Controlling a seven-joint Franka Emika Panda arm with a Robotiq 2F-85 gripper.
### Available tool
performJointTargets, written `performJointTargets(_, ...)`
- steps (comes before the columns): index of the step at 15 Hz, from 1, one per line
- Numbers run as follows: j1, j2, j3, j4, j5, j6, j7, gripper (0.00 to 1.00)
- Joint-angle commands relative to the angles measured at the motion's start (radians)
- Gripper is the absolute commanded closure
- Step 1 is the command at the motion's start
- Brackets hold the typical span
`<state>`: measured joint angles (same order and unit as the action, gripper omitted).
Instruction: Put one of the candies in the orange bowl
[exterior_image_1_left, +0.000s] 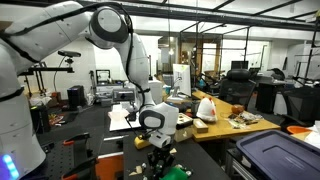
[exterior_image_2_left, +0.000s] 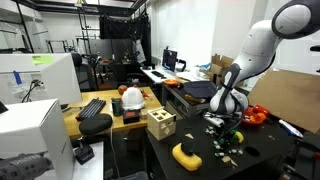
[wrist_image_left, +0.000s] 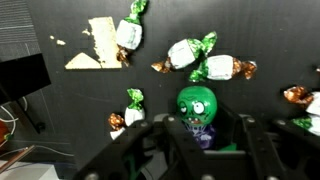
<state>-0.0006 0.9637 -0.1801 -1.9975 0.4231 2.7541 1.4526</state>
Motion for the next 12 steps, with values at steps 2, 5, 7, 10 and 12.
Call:
performJointTargets(2,-0.081,-0.155,0.05,-0.097,0.0,0.0,-0.104,0.86)
performJointTargets(5,-0.119,-0.204,0.056,-0.115,0.025,0.023,-0.142,0.86)
performJointTargets(7,-0.15,-0.229,0.055,-0.12,0.037,0.031,-0.149,0.86)
performJointTargets(10,-0.164,-0.249,0.026,-0.13,0.054,0.087,-0.118,0.86)
performJointTargets(12,-0.176,-0.256,0.013,-0.132,0.062,0.114,-0.114,0.86)
